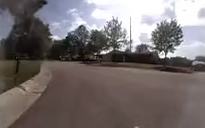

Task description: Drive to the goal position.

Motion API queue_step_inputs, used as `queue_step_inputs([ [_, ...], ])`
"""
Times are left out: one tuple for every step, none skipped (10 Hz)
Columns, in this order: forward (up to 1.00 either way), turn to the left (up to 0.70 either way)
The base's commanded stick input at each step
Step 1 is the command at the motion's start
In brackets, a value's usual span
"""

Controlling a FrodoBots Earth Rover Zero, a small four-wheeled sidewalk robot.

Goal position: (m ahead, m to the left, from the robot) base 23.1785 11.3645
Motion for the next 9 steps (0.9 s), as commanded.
queue_step_inputs([
  [1.0, 0.0],
  [1.0, 0.0],
  [1.0, 0.0],
  [1.0, 0.0],
  [1.0, 0.0],
  [1.0, 0.0],
  [1.0, 0.0],
  [1.0, 0.0],
  [1.0, 0.0],
])
